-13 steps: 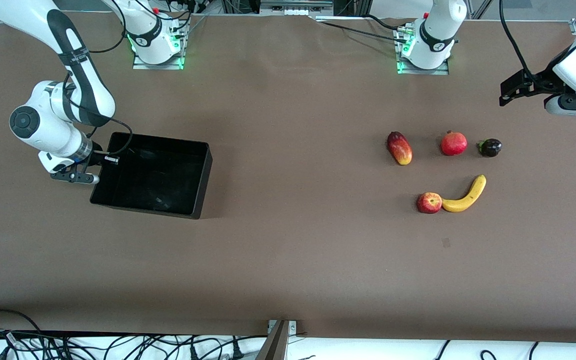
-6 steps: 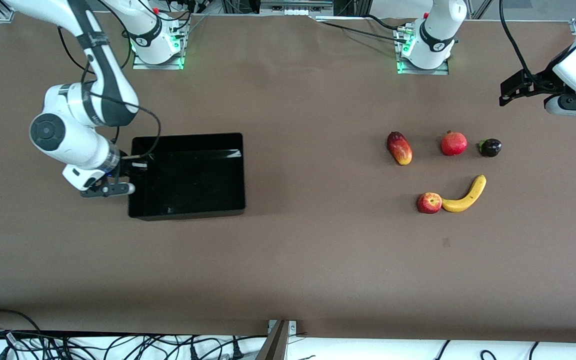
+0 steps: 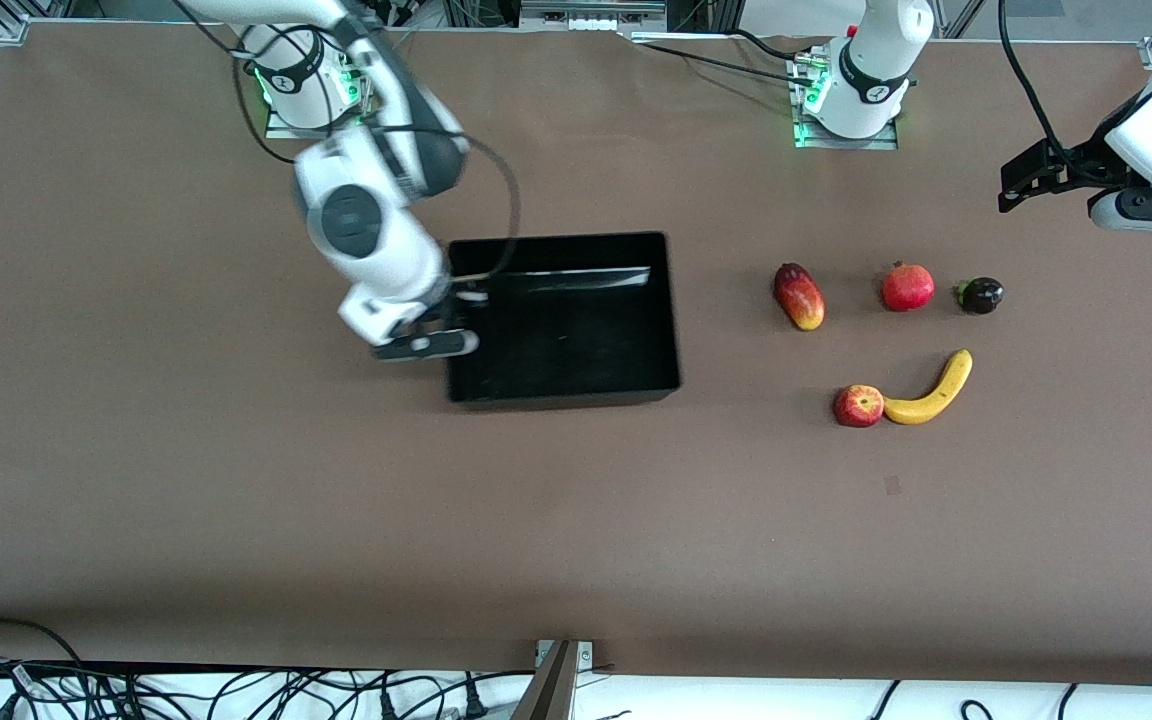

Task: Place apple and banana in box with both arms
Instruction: 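Push the black box with the right gripper toward the fruit, then retract the right gripper while the left gripper reaches toward the apple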

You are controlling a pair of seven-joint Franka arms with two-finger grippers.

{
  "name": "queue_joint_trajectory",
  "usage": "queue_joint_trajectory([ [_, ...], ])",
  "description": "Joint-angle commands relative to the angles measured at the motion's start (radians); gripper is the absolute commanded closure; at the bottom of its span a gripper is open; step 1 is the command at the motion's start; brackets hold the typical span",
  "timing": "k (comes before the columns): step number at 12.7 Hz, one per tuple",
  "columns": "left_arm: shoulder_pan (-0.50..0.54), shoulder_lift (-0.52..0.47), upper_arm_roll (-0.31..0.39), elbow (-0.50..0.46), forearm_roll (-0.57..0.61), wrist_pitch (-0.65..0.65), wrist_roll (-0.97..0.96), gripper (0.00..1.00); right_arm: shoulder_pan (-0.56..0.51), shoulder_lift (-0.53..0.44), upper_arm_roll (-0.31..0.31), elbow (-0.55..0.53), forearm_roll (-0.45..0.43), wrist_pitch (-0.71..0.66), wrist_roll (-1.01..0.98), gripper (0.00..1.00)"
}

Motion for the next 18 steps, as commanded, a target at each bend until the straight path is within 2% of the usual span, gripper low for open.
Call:
queue_joint_trajectory([
  [1, 0.007, -0.004, -0.003, -0.001, -0.016, 0.000, -0.004, 0.00, 0.098, 0.209, -0.018, 0.224, 0.010, -0.005, 0.149, 1.00],
  [3, 0.007, -0.004, -0.003, -0.002, -0.016, 0.002, -0.004, 0.00, 0.137, 0.292, -0.023, 0.273, 0.012, 0.039, 0.192, 1.00],
  [5, 0.007, -0.004, -0.003, -0.002, -0.016, 0.000, -0.004, 0.00, 0.158, 0.315, -0.022, 0.272, 0.016, 0.136, 0.210, 1.00],
  [6, 0.008, -0.004, -0.003, -0.002, -0.016, 0.000, -0.004, 0.00, 0.163, 0.315, -0.022, 0.272, 0.013, 0.139, 0.217, 1.00],
  [7, 0.007, -0.004, -0.003, -0.001, -0.016, 0.000, -0.004, 0.00, 0.160, 0.312, -0.023, 0.270, 0.010, 0.139, 0.217, 0.46],
  [8, 0.007, -0.003, -0.003, -0.002, -0.016, 0.002, -0.004, 0.00, 0.162, 0.304, -0.028, 0.272, 0.001, 0.133, 0.211, 0.00],
  [11, 0.007, 0.013, -0.005, 0.002, -0.019, 0.011, 0.010, 0.00, 0.151, 0.194, -0.078, 0.273, -0.001, 0.052, 0.200, 0.00],
  [14, 0.042, 0.031, 0.000, 0.028, -0.096, 0.034, 0.013, 0.00, 0.146, 0.042, -0.193, 0.272, -0.004, -0.114, 0.169, 0.00],
  [15, 0.051, 0.072, 0.000, 0.062, -0.099, 0.031, 0.015, 0.00, 0.146, -0.002, -0.239, 0.272, -0.002, -0.163, 0.130, 0.00],
  [16, 0.051, 0.107, -0.008, 0.071, -0.096, 0.028, 0.012, 0.00, 0.124, -0.048, -0.273, 0.272, 0.002, -0.231, 0.067, 0.00],
  [17, 0.047, 0.126, -0.011, 0.079, -0.082, 0.027, 0.012, 0.00, 0.072, -0.080, -0.275, 0.272, 0.003, -0.281, -0.017, 0.00],
  [18, 0.046, 0.129, -0.014, 0.085, -0.058, 0.028, 0.016, 0.00, -0.029, -0.128, -0.249, 0.263, 0.006, -0.342, -0.089, 0.00],
])
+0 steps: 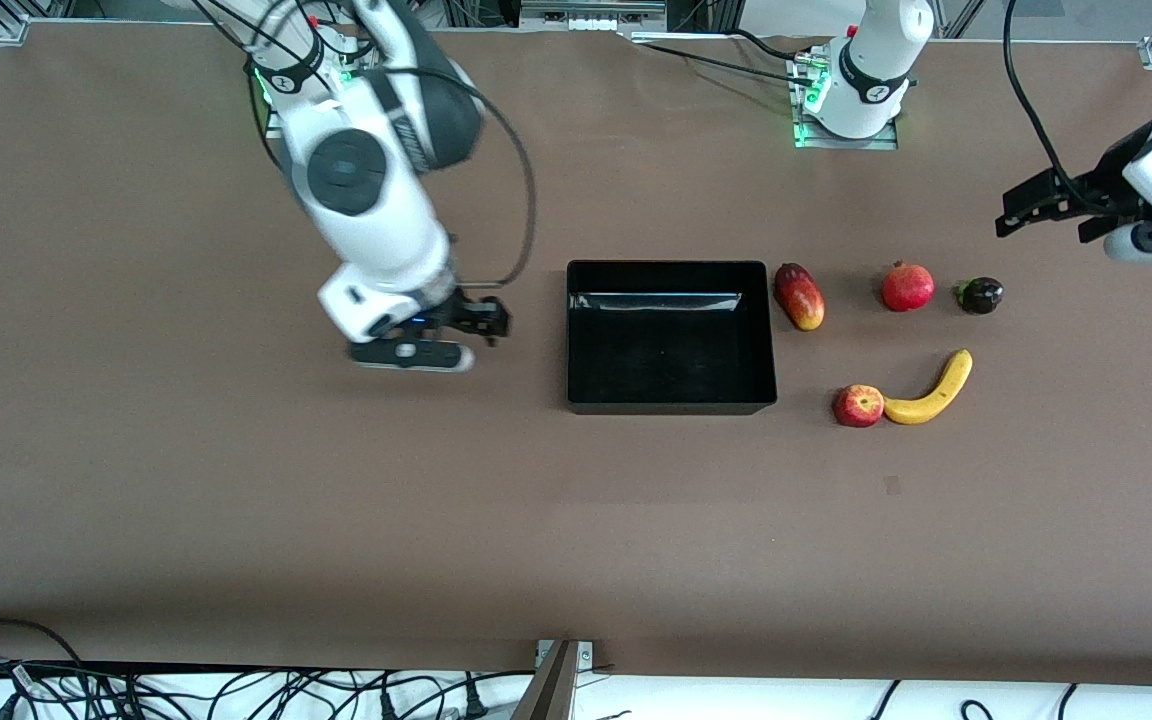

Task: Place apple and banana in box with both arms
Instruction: 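Retract the right gripper while the left gripper reaches toward the apple, then lower the left gripper onto the red apple and close it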

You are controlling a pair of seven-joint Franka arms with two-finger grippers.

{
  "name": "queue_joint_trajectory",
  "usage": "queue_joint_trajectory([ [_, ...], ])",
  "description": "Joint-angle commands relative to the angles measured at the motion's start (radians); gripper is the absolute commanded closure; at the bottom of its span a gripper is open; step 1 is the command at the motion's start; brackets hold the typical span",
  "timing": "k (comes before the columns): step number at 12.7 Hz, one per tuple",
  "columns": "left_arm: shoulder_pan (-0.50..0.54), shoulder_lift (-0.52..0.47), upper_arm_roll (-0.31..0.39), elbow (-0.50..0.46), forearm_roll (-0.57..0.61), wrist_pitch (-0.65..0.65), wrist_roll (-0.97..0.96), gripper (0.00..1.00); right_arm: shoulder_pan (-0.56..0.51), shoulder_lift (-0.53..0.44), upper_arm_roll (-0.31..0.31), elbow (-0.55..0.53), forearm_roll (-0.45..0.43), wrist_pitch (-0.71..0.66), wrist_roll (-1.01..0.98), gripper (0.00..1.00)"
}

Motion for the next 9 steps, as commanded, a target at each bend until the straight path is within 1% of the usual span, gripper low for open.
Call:
queue_joint_trajectory([
  [1, 0.001, 0.061, -0.013, 0.056, 0.017, -0.009, 0.025, 0.00, -0.216, -0.120, 0.062, -0.043, 0.001, -0.152, -0.218, 0.00],
  [2, -0.002, 0.099, -0.013, 0.056, 0.026, -0.009, 0.027, 0.00, -0.293, -0.147, 0.066, -0.047, -0.002, -0.218, -0.324, 0.00],
  [3, -0.002, 0.125, -0.014, 0.059, 0.042, -0.012, 0.027, 0.00, -0.382, -0.183, 0.076, -0.067, -0.003, -0.249, -0.422, 0.00],
  [5, -0.019, 0.148, -0.023, 0.055, 0.051, -0.004, 0.018, 0.00, -0.522, -0.273, 0.100, -0.148, -0.026, -0.248, -0.583, 0.00],
  [6, -0.040, 0.197, -0.025, 0.056, 0.087, 0.006, 0.007, 0.00, -0.591, -0.301, 0.155, -0.156, -0.066, -0.254, -0.619, 0.00],
  [7, -0.064, 0.248, -0.025, 0.056, 0.121, 0.066, 0.001, 0.00, -0.667, -0.335, 0.218, -0.167, -0.091, -0.263, -0.622, 0.00],
  [8, -0.080, 0.292, -0.028, 0.051, 0.125, 0.133, 0.002, 0.00, -0.712, -0.362, 0.246, -0.187, -0.102, -0.280, -0.619, 0.00],
  [9, -0.083, 0.338, -0.028, 0.053, 0.126, 0.179, 0.002, 0.00, -0.731, -0.367, 0.252, -0.196, -0.106, -0.294, -0.621, 0.00],
])
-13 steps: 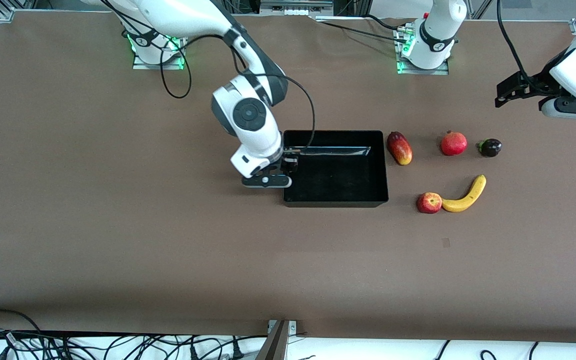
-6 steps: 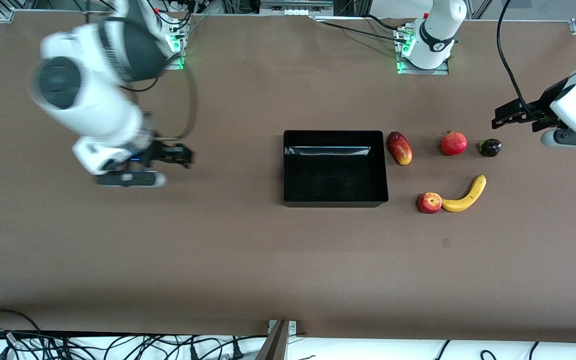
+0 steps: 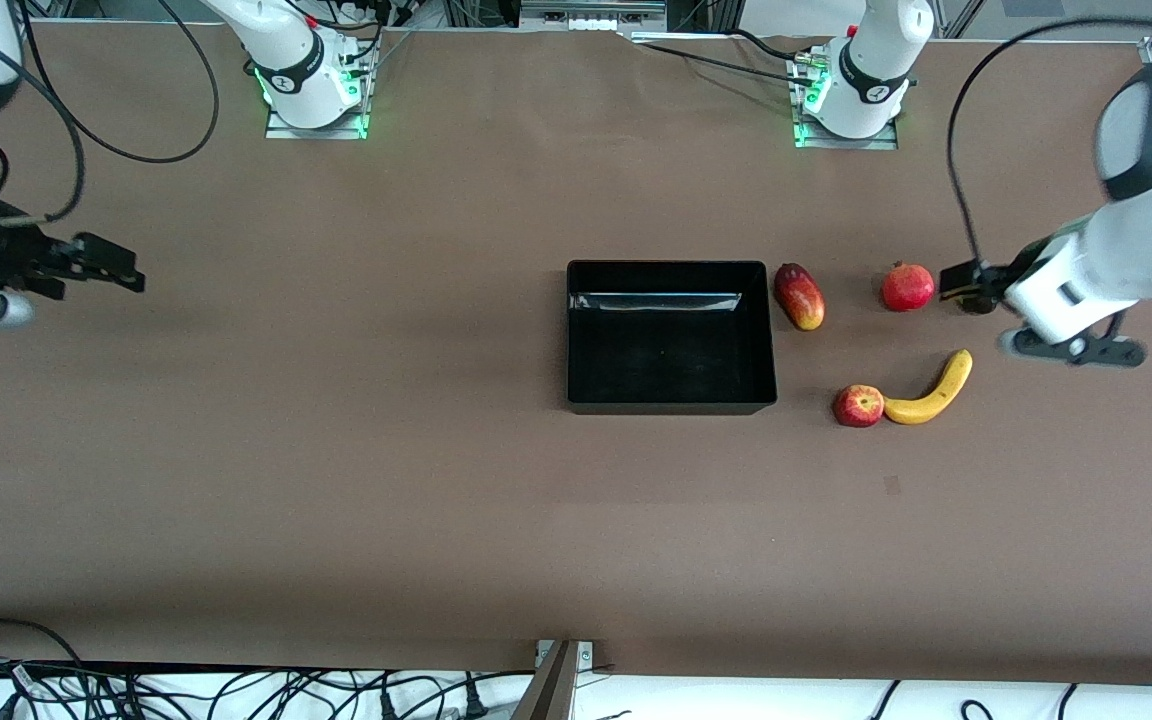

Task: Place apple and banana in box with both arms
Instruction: 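Lower the left gripper onto the red apple and close it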

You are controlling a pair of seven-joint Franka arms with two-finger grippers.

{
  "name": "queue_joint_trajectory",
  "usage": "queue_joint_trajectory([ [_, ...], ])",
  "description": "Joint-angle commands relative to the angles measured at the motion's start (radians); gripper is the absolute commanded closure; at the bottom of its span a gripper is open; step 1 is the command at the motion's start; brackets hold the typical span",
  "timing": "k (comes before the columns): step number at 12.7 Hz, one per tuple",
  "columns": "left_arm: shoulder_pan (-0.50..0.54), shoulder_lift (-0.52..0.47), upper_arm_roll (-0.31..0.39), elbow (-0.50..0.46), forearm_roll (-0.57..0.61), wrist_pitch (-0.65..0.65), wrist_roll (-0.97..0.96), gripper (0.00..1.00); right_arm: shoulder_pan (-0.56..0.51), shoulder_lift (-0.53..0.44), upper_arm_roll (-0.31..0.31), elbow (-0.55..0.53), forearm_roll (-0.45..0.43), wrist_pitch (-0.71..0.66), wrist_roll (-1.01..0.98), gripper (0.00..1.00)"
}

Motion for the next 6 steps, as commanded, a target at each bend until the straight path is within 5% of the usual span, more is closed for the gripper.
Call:
queue_joint_trajectory([
  [1, -0.021, 0.138, -0.001, 0.035, 0.028, 0.111, 0.000, 0.00, -0.038, -0.035, 0.059, -0.056, -0.052, -0.014, -0.003, 0.00],
  [6, -0.037, 0.265, -0.001, 0.021, 0.031, 0.228, 0.026, 0.00, -0.015, -0.023, 0.058, -0.050, -0.126, -0.034, -0.012, 0.00],
])
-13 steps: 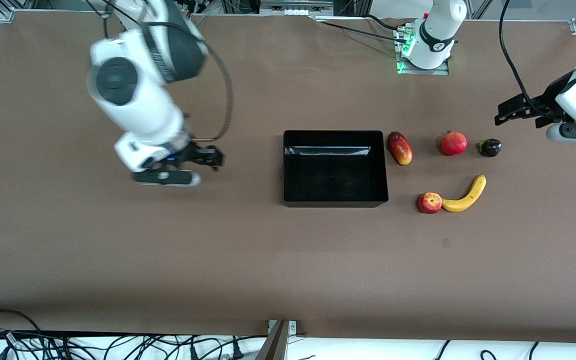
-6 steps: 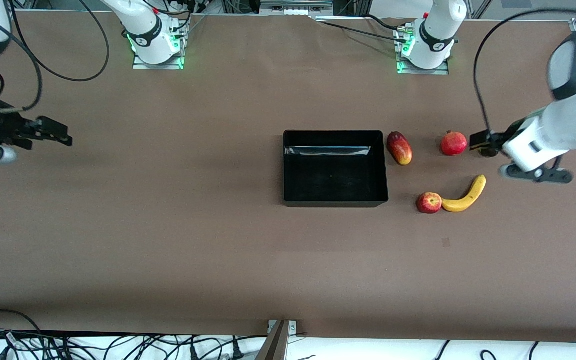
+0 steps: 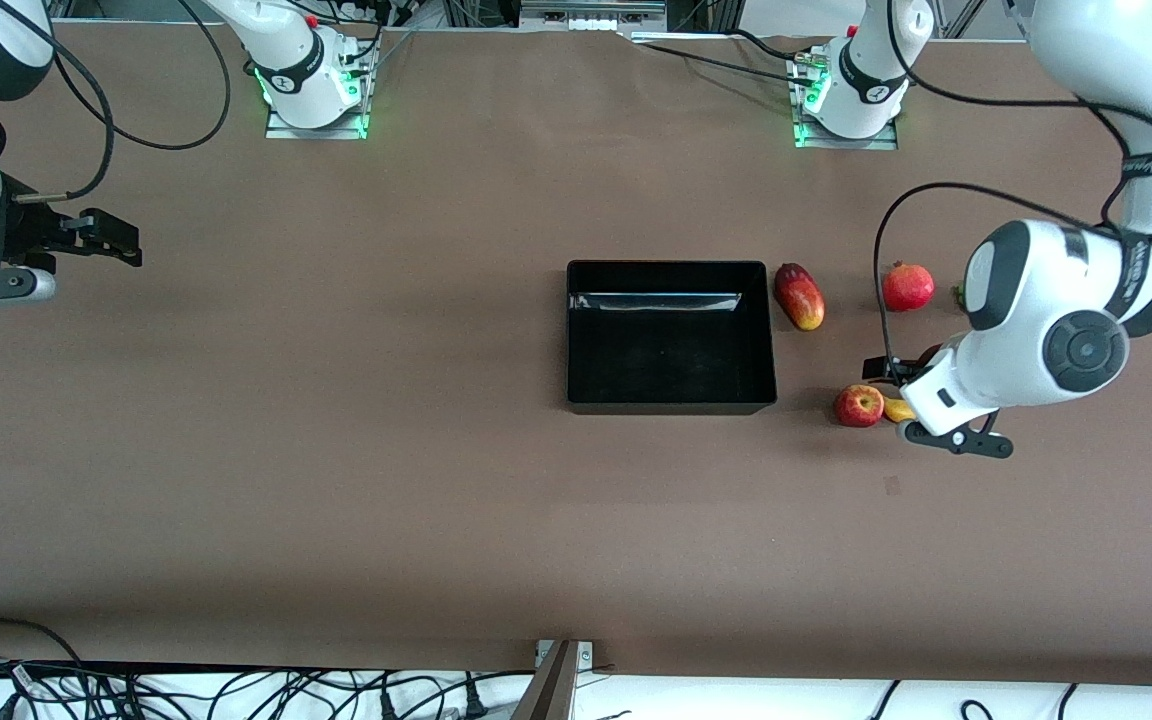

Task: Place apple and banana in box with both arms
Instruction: 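Lower the left gripper onto the red apple and close it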

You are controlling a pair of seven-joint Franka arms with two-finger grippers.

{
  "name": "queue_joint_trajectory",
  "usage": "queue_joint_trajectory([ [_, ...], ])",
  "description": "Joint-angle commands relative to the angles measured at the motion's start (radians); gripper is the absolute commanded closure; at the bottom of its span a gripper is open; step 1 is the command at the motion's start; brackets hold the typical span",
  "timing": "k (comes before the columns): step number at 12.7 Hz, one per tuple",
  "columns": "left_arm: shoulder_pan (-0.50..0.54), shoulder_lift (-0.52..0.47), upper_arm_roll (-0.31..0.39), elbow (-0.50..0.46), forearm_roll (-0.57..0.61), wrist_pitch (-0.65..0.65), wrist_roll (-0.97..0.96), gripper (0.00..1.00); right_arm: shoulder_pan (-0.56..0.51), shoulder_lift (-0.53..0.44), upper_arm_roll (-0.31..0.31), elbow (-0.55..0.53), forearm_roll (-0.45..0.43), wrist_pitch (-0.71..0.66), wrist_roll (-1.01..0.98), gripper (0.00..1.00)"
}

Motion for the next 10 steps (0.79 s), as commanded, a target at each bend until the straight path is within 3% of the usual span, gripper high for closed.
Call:
queue_joint_trajectory([
  [1, -0.014, 0.038, 0.002, 0.018, 0.020, -0.006, 0.022, 0.00, -0.002, -0.008, 0.000, -0.001, -0.019, -0.028, -0.012, 0.00],
  [10, 0.009, 0.171, 0.002, 0.001, 0.083, 0.204, 0.128, 0.00, 0.001, -0.006, 0.003, -0.001, -0.016, -0.076, -0.012, 0.00],
])
